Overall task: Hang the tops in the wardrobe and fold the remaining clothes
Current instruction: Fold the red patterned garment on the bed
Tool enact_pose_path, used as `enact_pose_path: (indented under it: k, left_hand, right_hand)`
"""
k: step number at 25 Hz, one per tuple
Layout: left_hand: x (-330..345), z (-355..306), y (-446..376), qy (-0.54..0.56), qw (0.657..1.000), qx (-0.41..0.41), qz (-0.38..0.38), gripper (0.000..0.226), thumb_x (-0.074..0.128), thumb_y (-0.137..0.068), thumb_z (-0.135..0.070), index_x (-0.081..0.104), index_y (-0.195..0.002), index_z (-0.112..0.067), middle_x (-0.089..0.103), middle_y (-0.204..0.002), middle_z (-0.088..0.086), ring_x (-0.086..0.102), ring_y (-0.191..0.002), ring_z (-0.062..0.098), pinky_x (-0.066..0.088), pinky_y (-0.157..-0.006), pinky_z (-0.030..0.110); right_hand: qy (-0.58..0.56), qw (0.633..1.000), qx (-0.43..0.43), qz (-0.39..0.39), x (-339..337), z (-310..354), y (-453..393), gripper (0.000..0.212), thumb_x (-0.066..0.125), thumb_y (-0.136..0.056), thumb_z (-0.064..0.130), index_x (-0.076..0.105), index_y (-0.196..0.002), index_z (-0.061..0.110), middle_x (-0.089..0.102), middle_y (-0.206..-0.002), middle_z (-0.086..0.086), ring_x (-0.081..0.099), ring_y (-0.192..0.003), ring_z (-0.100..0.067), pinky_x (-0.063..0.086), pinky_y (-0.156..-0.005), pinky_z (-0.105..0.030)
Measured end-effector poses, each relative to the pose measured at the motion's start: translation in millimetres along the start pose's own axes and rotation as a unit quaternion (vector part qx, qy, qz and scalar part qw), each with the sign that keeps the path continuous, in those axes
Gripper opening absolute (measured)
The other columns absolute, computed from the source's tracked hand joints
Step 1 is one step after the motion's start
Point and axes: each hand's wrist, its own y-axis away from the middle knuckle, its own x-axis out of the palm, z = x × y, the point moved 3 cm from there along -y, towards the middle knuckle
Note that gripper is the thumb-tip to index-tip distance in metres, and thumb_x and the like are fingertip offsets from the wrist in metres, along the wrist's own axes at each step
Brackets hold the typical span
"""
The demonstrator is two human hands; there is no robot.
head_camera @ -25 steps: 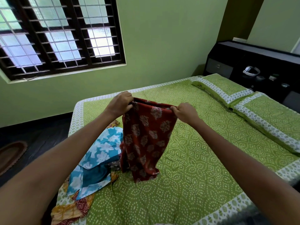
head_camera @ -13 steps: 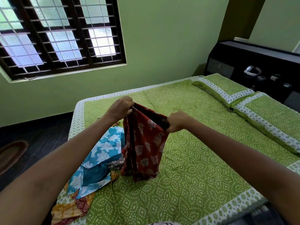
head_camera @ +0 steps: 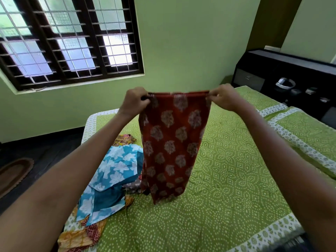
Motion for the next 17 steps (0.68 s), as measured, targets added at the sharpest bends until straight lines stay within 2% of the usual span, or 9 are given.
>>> enact_pose_path:
  k: [1, 2, 4, 6, 7, 9, 12, 14, 17]
  left_hand:
    - [-3.5, -6.0, -9.3, -0.012, 1.000, 0.014, -0.013, 0.026, 0.050, -0.063, -0.017, 0.059, -0.054, 0.006, 0.057, -0.052, 0.020, 0.053, -0.048, 0.028, 0.027, -0.051, 0.029]
    - [-2.0, -10.5, -15.8, -0.028, 0.999, 0.044, -0.006, 0.026, 0.051, -0.061, -0.016, 0.058, -0.052, 0.006, 0.056, -0.050, 0.020, 0.053, -0.043, 0.027, 0.028, -0.049, 0.029]
    - [4.0, -13.0, -25.3, -0.047, 0.995, 0.086, 0.030, 0.023, 0.052, -0.059, -0.013, 0.057, -0.048, 0.006, 0.054, -0.046, 0.019, 0.054, -0.040, 0.027, 0.031, -0.045, 0.028]
    - [8.8, -12.5, -34.6, -0.039, 0.996, 0.085, -0.005, 0.027, 0.048, -0.060, -0.017, 0.054, -0.046, 0.006, 0.053, -0.044, 0.019, 0.052, -0.040, 0.025, 0.024, -0.047, 0.026]
    - [10.3, -13.7, -40.8, -0.024, 0.997, 0.070, -0.009, 0.030, 0.047, -0.061, -0.019, 0.053, -0.046, 0.007, 0.053, -0.045, 0.020, 0.051, -0.041, 0.025, 0.022, -0.049, 0.025]
    - [16.9, -18.4, -52.1, 0.001, 0.997, 0.071, 0.039, 0.026, 0.052, -0.062, -0.014, 0.055, -0.049, 0.008, 0.054, -0.047, 0.021, 0.049, -0.043, 0.025, 0.026, -0.054, 0.023]
    - [33.5, -28.1, -57.2, 0.029, 0.993, 0.087, 0.071, 0.017, 0.054, -0.062, -0.005, 0.052, -0.050, 0.007, 0.053, -0.048, 0.021, 0.040, -0.049, 0.016, 0.027, -0.054, 0.026]
    - [44.6, -35.8, -62.3, 0.077, 0.990, 0.070, 0.095, 0.021, 0.051, -0.066, -0.010, 0.051, -0.053, 0.007, 0.053, -0.052, 0.022, 0.039, -0.054, 0.015, 0.023, -0.055, 0.026]
    - [66.3, -43.4, -69.2, 0.144, 0.983, 0.047, 0.108, 0.032, 0.048, -0.067, -0.022, 0.051, -0.056, 0.008, 0.046, -0.052, 0.017, 0.036, -0.054, 0.015, 0.016, -0.050, 0.026]
  right_hand:
    - [0.036, 0.999, -0.008, -0.024, 1.5, -0.5, 0.6, 0.022, 0.051, -0.091, 0.013, 0.071, -0.092, 0.001, 0.065, -0.073, -0.015, 0.058, -0.067, -0.029, 0.040, -0.062, -0.032]
    - [0.074, 0.997, -0.016, -0.011, 9.1, -2.2, 3.2, 0.024, 0.050, -0.092, 0.015, 0.070, -0.093, 0.002, 0.066, -0.079, -0.019, 0.059, -0.071, -0.030, 0.040, -0.062, -0.032]
    - [0.078, 0.997, 0.008, -0.010, 16.3, -8.6, 7.0, 0.024, 0.049, -0.090, 0.013, 0.070, -0.097, 0.003, 0.066, -0.084, -0.022, 0.058, -0.073, -0.032, 0.039, -0.061, -0.034]
    - [0.048, 0.994, 0.047, -0.082, 1.9, -14.7, 5.3, 0.025, 0.047, -0.090, 0.012, 0.069, -0.097, 0.003, 0.066, -0.084, -0.023, 0.058, -0.073, -0.035, 0.037, -0.060, -0.033]
    - [0.047, 0.995, 0.050, -0.078, -5.1, -17.7, 4.4, 0.025, 0.046, -0.090, 0.011, 0.069, -0.097, 0.003, 0.066, -0.084, -0.023, 0.057, -0.071, -0.034, 0.037, -0.059, -0.032]
    - [0.050, 0.997, 0.053, -0.033, -14.1, -25.0, 4.7, 0.027, 0.047, -0.089, 0.011, 0.070, -0.101, 0.007, 0.067, -0.088, -0.020, 0.057, -0.073, -0.032, 0.041, -0.063, -0.032]
    - [0.056, 0.994, 0.084, -0.045, -24.7, -34.9, 14.1, 0.022, 0.049, -0.088, 0.011, 0.069, -0.092, 0.002, 0.066, -0.092, -0.018, 0.059, -0.086, -0.035, 0.043, -0.069, -0.035]
    - [0.062, 0.993, 0.094, -0.040, -28.5, -45.0, 22.2, 0.022, 0.050, -0.088, 0.011, 0.069, -0.090, 0.000, 0.065, -0.092, -0.018, 0.059, -0.089, -0.036, 0.043, -0.071, -0.036]
    - [0.082, 0.986, 0.143, -0.034, -37.0, -55.6, 39.5, 0.026, 0.048, -0.093, 0.015, 0.069, -0.104, 0.004, 0.065, -0.102, -0.015, 0.056, -0.098, -0.034, 0.039, -0.073, -0.032]
